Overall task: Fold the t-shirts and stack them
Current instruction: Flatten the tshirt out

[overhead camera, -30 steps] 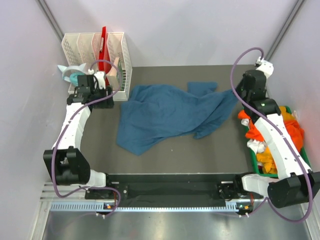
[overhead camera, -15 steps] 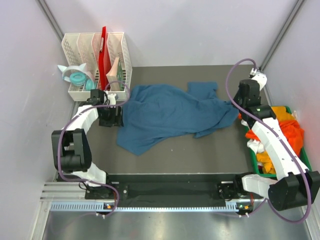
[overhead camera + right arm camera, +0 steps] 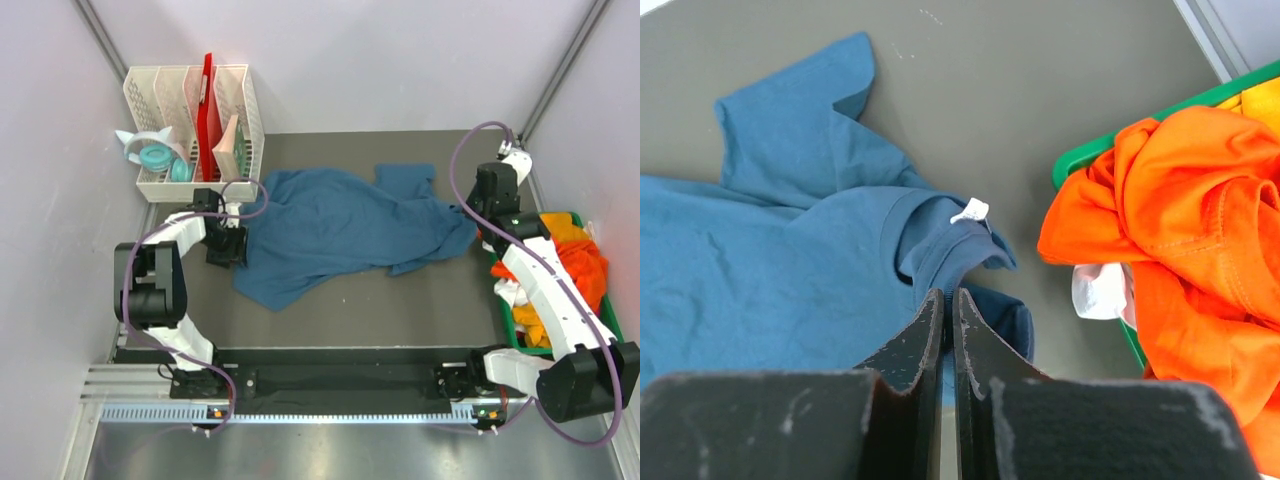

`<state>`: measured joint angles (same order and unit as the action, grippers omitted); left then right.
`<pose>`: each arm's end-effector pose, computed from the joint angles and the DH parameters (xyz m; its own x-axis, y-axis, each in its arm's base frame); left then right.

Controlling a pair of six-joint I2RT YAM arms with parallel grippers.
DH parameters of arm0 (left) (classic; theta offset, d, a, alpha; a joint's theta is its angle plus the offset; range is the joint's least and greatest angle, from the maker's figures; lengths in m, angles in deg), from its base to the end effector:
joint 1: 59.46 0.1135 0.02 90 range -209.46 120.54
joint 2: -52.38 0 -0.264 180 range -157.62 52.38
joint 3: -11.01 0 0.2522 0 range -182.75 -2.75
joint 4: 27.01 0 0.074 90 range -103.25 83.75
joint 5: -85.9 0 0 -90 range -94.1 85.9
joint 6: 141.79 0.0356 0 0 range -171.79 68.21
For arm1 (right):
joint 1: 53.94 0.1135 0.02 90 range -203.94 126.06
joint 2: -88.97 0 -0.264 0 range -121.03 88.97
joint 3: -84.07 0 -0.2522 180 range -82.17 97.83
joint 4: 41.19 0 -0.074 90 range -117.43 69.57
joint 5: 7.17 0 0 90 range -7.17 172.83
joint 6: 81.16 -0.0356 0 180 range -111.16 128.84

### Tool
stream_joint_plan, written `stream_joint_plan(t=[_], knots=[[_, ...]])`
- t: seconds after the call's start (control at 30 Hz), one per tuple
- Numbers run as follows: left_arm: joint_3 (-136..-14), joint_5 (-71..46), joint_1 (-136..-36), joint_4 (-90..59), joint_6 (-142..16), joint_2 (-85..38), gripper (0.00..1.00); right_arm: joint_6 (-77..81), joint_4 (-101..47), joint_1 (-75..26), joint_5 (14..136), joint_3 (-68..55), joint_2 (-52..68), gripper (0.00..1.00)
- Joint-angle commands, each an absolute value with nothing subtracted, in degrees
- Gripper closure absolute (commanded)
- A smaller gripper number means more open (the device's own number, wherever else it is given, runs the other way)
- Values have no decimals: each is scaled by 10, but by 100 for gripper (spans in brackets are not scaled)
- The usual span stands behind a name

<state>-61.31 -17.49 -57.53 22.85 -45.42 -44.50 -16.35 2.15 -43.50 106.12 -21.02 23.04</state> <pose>0.3103 0.0022 0.1661 -0.9535 0.0759 -0.2917 0.1360 0.9719 -0.1919 0.2479 0.0314 0.3337 -0.4365 0.3171 -0.8420 0.3761 0.9145 0.1494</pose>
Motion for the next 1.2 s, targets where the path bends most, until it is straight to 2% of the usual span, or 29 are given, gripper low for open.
stream_joint_plan(t=[0.0, 0.17, 0.3, 0.4, 0.5, 0.53, 0.63, 0.83, 1.17], knots=[[-601, -141, -576, 200, -445, -484, 46, -170, 3, -438, 1073, -218, 243, 100], [-594, -125, -577, 195, -443, -486, 70, -172, -5, -438, 1073, -228, 242, 100], [-593, -119, -577, 196, -440, -485, 77, -174, -13, -438, 1072, -235, 238, 100], [-591, -121, -578, 195, -435, -480, 74, -176, -17, -438, 1068, -235, 235, 100], [-582, -141, -581, 192, -424, -453, 57, -175, -19, -438, 1065, -236, 231, 100], [-578, -145, -582, 187, -420, -427, 47, -175, -20, -438, 1063, -238, 231, 100], [-560, -141, -593, 171, -410, -367, 37, -179, -25, -438, 1058, -247, 232, 100], [-546, -66, -686, 157, -412, -349, 39, -188, -31, -437, 1052, -263, 236, 100], [-551, -2, -707, 147, -427, -403, 42, -182, -27, -436, 1061, -277, 253, 100]])
